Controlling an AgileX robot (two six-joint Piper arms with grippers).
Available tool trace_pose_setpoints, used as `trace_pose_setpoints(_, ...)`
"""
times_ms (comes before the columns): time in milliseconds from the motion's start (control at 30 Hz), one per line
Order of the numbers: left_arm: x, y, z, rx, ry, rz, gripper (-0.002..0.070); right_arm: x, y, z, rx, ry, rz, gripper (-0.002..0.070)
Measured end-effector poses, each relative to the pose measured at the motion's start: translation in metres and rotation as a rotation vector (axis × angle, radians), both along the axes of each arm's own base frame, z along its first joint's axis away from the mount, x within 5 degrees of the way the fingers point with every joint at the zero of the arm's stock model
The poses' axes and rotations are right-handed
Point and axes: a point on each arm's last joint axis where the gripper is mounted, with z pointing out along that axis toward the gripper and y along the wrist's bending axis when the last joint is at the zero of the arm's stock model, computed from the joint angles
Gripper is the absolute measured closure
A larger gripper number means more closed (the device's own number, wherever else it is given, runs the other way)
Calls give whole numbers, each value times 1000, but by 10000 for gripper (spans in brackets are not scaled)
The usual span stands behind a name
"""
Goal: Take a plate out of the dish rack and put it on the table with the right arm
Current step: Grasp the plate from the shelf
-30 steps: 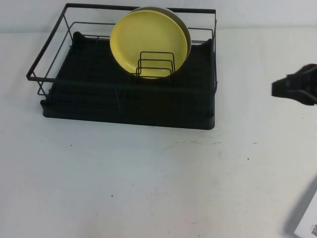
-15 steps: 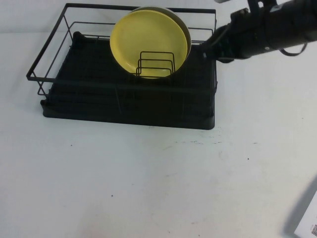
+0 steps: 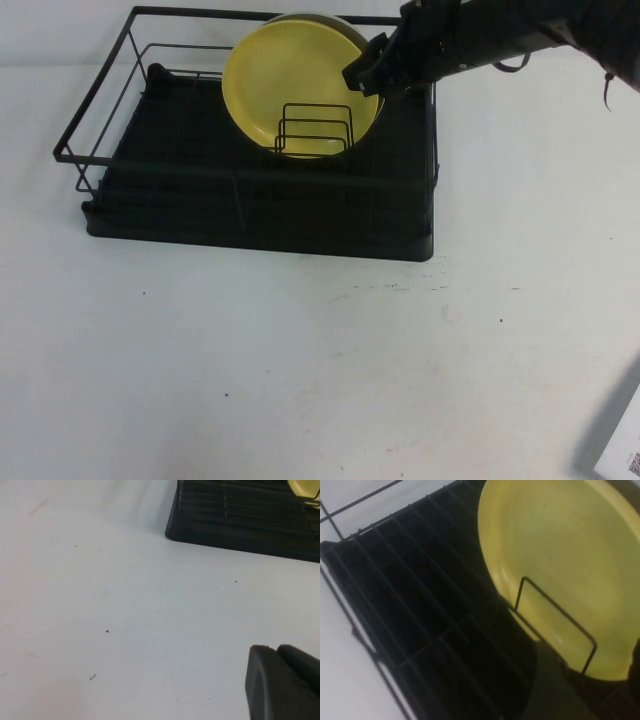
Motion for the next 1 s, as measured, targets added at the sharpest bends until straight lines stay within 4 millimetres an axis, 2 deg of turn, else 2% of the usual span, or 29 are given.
trace_pose_setpoints(233, 0, 0, 0, 0, 0, 0, 679, 14, 5, -8, -13, -31, 14, 357)
trace_pose_setpoints(1000, 0, 0, 0, 0, 0, 0, 679, 14, 6, -7, -3, -32, 19, 357)
